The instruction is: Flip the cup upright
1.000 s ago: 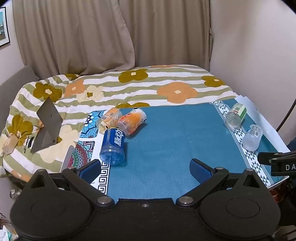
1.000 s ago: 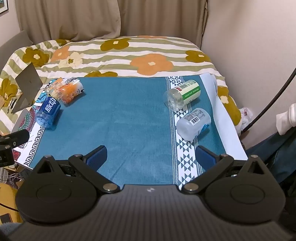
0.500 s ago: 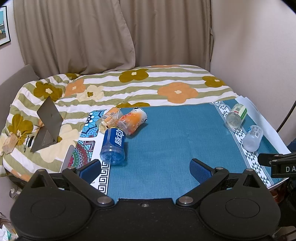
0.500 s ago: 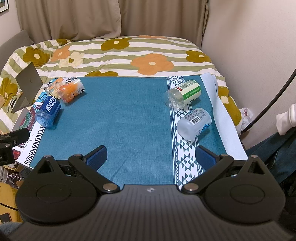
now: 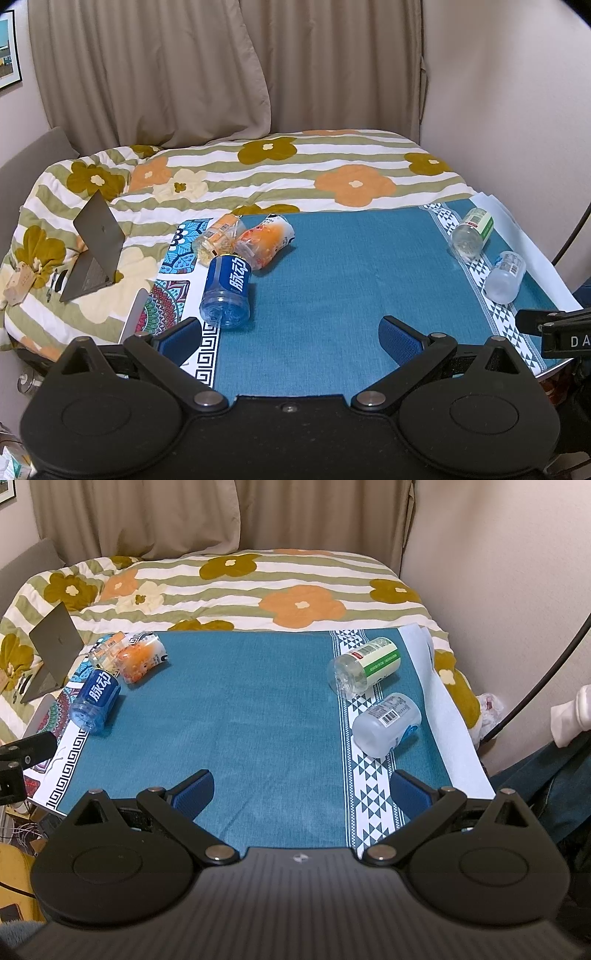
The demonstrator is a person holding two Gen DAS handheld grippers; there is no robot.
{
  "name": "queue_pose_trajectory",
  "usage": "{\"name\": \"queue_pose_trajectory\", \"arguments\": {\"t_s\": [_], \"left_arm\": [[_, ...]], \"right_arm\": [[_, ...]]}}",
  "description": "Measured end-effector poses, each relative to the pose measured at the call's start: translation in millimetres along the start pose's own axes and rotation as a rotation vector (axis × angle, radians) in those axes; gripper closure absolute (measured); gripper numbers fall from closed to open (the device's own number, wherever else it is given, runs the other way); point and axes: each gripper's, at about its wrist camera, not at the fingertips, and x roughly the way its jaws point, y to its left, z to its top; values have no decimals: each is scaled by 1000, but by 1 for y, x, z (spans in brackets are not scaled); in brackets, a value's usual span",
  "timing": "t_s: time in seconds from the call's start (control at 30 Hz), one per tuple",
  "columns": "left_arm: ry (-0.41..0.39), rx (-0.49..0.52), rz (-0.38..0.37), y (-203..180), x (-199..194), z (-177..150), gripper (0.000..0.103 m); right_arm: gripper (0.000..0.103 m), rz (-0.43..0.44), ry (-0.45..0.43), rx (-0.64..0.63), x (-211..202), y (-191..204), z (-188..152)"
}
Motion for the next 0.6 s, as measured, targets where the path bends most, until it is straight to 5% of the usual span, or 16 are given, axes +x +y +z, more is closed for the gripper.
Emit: {"name": "queue_pose_trajectory", "arguments": {"t_s": [0.6], "left_arm": [[1,2,-5,-3,3,5,0]], "right_arm": [[0,-4,5,2,9,-6,-5]]}}
